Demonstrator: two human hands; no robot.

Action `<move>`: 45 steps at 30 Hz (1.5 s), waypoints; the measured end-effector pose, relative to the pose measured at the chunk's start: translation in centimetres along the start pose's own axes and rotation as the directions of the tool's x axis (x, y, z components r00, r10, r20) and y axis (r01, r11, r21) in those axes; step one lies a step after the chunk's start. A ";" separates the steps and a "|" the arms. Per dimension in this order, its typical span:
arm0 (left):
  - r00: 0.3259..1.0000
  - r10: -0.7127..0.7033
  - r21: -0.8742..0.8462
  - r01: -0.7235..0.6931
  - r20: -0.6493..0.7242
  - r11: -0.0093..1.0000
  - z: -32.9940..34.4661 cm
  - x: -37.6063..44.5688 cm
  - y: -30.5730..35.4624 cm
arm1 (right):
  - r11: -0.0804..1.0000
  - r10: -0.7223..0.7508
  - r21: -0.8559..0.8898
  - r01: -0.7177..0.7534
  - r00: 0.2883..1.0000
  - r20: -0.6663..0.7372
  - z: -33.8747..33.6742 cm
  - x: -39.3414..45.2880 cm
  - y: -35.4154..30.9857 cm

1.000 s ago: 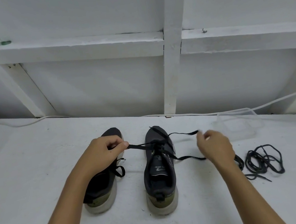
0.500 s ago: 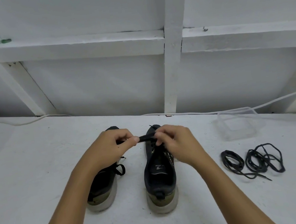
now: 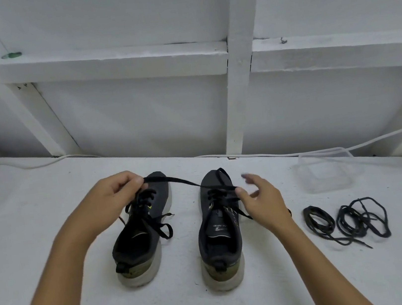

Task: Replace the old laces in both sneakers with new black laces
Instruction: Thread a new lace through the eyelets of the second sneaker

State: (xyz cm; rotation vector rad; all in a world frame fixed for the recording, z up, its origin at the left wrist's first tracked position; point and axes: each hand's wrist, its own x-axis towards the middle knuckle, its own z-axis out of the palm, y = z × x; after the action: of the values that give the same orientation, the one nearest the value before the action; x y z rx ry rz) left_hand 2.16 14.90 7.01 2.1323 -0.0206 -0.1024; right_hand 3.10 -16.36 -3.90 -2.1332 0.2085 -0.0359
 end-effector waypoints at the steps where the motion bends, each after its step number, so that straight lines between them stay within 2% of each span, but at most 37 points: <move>1: 1.000 0.010 -0.019 -0.010 0.023 1.000 0.7 0.1 0.0 | 0.996 -0.088 -0.032 0.088 0.996 -0.004 0.1 -0.2 -0.5; 3: 0.994 0.067 -0.004 -0.067 0.092 0.998 2.2 0.2 0.1 | 0.952 -0.289 -0.086 0.293 0.956 0.050 0.1 -0.2 -2.0; 5: 0.986 0.095 0.011 -0.097 0.139 0.995 3.6 0.3 0.5 | 0.899 -0.414 -0.086 0.430 0.897 0.157 0.1 -0.3 -4.1; 9: 0.975 0.127 0.050 -0.138 0.184 0.989 5.5 0.4 1.9 | 0.845 -0.508 -0.058 0.532 0.832 0.222 0.4 -0.3 -6.6; 11: 0.975 0.122 0.049 -0.133 0.186 0.990 5.6 0.4 1.8 | 0.867 -0.463 -0.100 0.489 0.863 0.205 0.3 -0.1 -6.8; 13: 0.978 0.112 0.029 -0.118 0.175 0.993 5.5 0.2 1.7 | 0.915 -0.391 -0.024 0.403 0.901 0.189 -0.2 0.2 -6.7; 15: 0.979 0.116 0.039 -0.124 0.169 0.992 5.4 0.2 1.9 | 0.925 -0.379 0.069 0.375 0.888 0.259 -0.4 0.0 -6.8; 17: 0.976 0.129 0.060 -0.142 0.176 0.988 5.6 0.4 2.1 | 0.930 -0.360 0.063 0.362 0.864 0.351 0.0 -0.4 -7.0; 19: 0.971 0.139 0.060 -0.153 0.193 0.986 5.8 0.7 2.2 | 0.934 -0.350 0.063 0.352 0.864 0.361 0.5 -0.7 -7.3; 22: 0.970 0.129 0.049 -0.142 0.205 0.989 5.9 0.8 1.8 | 0.942 -0.332 0.065 0.328 0.897 0.290 0.3 -0.6 -7.2; 27: 0.971 0.073 0.093 -0.096 0.229 0.991 5.2 0.4 0.0 | 0.972 -0.231 -0.025 0.232 0.972 0.049 -1.3 1.5 -5.0; 32: 0.961 -0.010 0.127 -0.027 0.278 0.992 5.7 0.1 -0.3 | 0.988 -0.131 -0.094 0.124 0.989 -0.067 -1.8 2.9 -3.6; 37: 0.938 -0.138 0.120 0.105 0.318 0.987 6.3 0.2 -0.7 | 0.993 -0.074 -0.102 0.061 0.988 -0.132 -1.6 3.3 -3.3; 42: 0.977 -0.187 -0.056 0.193 0.102 0.980 8.3 0.6 -0.7 | 0.996 -0.030 -0.089 0.015 0.986 -0.164 -0.8 1.5 -3.6; 45: 0.982 -0.190 -0.107 0.186 -0.025 0.977 10.0 0.8 -0.8 | 0.994 0.007 -0.106 -0.005 1.000 0.015 -0.1 -0.3 -4.7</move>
State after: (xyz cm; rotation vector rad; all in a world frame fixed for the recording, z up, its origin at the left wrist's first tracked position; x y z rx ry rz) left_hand 2.11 6.89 0.98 2.0276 0.2035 -0.1732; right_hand 3.42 -13.94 0.08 -2.2382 0.2116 -0.0049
